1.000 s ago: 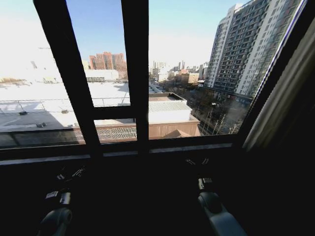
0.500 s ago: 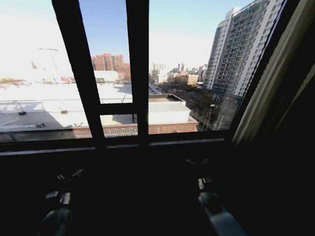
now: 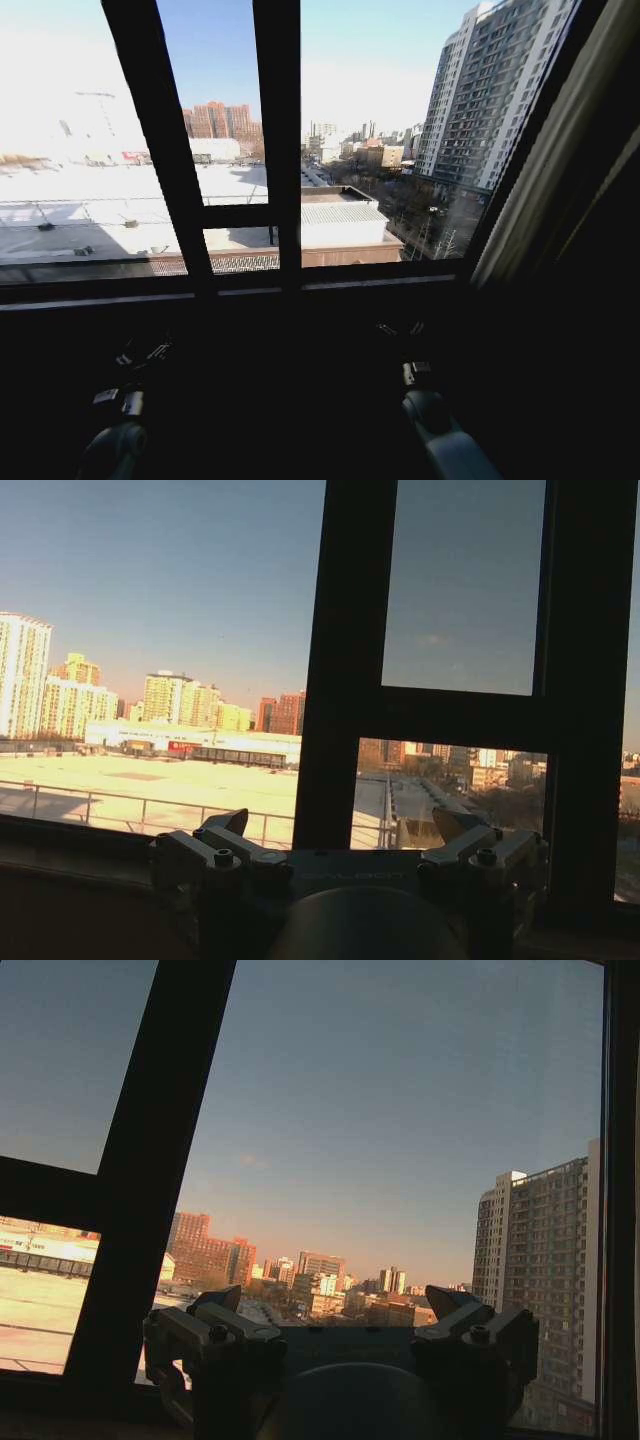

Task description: Open the curtains by pulling them apart, changing their state from closed to fully open.

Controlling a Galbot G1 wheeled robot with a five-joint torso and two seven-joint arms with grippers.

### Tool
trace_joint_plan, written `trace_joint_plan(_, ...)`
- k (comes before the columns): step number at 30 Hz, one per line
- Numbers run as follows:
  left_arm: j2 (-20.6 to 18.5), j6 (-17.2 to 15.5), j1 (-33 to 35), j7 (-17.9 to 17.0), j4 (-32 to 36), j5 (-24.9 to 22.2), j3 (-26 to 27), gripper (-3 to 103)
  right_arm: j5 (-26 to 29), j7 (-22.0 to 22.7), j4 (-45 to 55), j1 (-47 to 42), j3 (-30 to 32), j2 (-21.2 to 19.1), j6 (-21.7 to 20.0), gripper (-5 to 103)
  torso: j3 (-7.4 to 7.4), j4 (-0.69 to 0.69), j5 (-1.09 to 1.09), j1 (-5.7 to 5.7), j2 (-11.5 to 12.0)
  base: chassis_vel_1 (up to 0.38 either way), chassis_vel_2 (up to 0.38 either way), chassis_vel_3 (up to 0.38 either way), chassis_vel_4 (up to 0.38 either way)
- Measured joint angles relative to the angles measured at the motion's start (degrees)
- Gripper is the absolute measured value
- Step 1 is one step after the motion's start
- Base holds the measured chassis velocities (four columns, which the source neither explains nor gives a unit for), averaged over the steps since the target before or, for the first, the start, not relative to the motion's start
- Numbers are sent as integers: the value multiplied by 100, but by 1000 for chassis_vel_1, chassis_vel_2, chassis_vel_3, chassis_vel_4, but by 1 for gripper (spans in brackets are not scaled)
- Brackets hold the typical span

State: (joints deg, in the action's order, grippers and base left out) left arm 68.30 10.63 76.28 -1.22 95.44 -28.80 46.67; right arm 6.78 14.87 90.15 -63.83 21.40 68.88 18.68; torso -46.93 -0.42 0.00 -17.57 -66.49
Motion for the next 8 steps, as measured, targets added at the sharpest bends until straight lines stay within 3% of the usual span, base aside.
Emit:
trace_joint_plan(5,0,0,2,0,0,0,1,100,0,0,0,-2,0,0,0,100,3,-1,0,6,-6,109,-188,-102,170)
trace_joint_plan(8,0,0,2,0,0,0,1,100,0,0,0,-2,0,0,0,100,2,0,2,5,-5,16,-46,-9,54)
